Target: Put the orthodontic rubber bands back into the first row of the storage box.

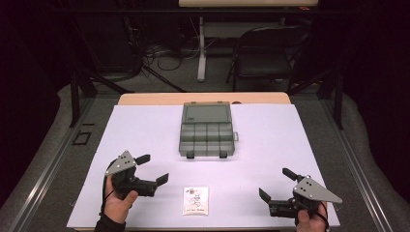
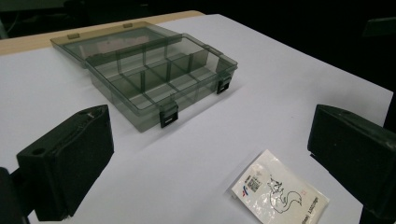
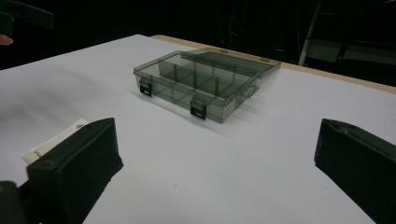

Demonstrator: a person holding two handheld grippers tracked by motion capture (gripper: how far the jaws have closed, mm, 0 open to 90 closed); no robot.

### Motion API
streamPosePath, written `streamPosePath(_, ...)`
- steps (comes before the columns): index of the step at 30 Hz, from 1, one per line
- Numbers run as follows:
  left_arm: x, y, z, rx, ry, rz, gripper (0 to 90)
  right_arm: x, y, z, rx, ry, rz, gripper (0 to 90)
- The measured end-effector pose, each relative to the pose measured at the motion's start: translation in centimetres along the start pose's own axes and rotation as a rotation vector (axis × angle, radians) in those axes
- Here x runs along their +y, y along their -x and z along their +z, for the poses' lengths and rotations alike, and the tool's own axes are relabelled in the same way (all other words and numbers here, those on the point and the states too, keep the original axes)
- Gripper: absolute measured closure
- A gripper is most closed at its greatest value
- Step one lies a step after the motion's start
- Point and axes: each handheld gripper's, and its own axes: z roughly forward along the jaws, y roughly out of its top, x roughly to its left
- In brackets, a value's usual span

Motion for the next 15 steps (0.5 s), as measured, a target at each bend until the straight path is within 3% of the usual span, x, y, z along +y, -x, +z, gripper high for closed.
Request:
streamPosePath(4, 0.4, 0.1, 0.6, 0.000, -0.014, -0.008, 0.6, 0.0, 0.0, 0.0, 0.001, -0.005, -0.001, 0.0)
streamPosePath(8, 0.9, 0.2, 1.4, -0.026, -0.024, -0.022, 0.5, 0.0, 0.0, 0.0, 0.004, -0.006, -0.001, 0.0)
streamPosePath(10, 1.3, 0.2, 2.1, -0.055, -0.058, -0.021, 0.6, 0.0, -0.1, 0.0, 0.005, -0.009, -0.001, 0.0)
streamPosePath(15, 1.3, 0.4, 3.0, -0.064, -0.106, 0.000, 2.3, 0.0, -0.1, 0.1, 0.008, -0.014, 0.002, 0.0)
